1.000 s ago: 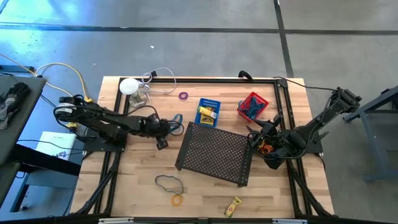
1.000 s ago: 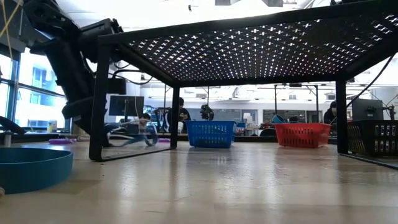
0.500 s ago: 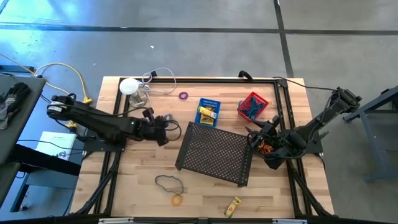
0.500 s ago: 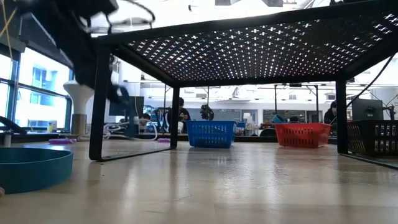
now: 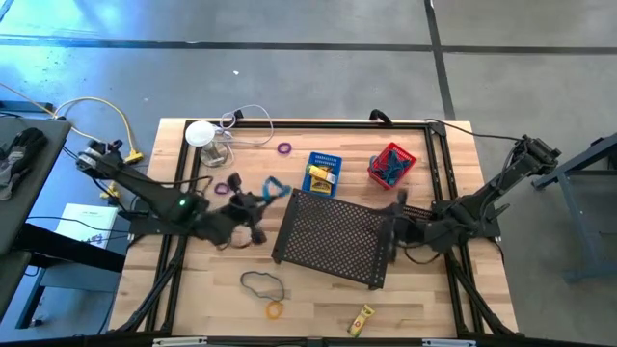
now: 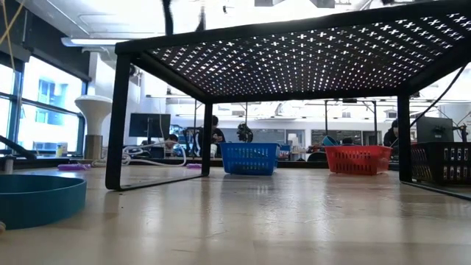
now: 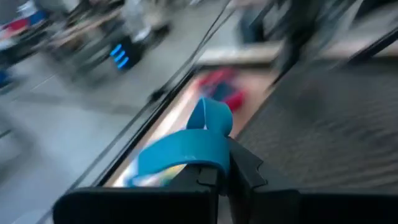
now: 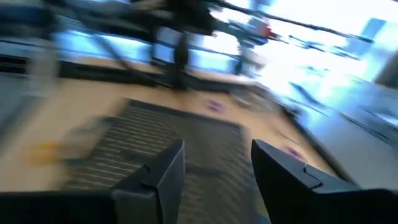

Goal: Pick & Place Office Desk Supplies
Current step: Put the blue rubber band into the red bin

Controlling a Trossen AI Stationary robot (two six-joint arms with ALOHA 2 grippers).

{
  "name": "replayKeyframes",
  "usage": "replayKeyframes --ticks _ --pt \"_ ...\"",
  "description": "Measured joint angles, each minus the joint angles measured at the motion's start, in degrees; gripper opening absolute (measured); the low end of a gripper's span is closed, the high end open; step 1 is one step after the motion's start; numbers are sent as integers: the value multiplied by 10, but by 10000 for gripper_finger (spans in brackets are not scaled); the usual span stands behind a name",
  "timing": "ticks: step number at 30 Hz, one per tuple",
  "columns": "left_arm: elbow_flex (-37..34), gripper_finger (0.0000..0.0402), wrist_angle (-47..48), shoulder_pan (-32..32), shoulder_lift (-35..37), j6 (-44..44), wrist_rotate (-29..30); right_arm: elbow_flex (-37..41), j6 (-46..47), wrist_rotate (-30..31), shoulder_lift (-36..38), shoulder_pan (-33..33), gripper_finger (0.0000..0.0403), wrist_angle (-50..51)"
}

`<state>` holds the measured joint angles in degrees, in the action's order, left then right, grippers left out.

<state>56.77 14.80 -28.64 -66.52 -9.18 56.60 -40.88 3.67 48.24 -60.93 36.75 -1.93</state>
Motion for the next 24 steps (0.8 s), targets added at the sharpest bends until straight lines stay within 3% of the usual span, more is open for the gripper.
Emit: replayKeyframes --ticks 4,8,15,20,24 --pt "0 1 -150 -27 -5 64 -43 0 -74 -152 -4 -1 173 -77" --pt "0 1 -216 -39 -9 53 -76 0 -142 -220 -29 -1 173 -161" --pt "-1 1 -227 -38 -13 -59 -109 0 -304 -225 -122 -9 173 -349" --pt "-1 1 -255 -28 -48 -87 -125 0 -399 -166 -211 -29 173 -518" --pt "-1 1 -304 -28 -90 -89 -135 -1 -453 -156 -263 -42 173 -581"
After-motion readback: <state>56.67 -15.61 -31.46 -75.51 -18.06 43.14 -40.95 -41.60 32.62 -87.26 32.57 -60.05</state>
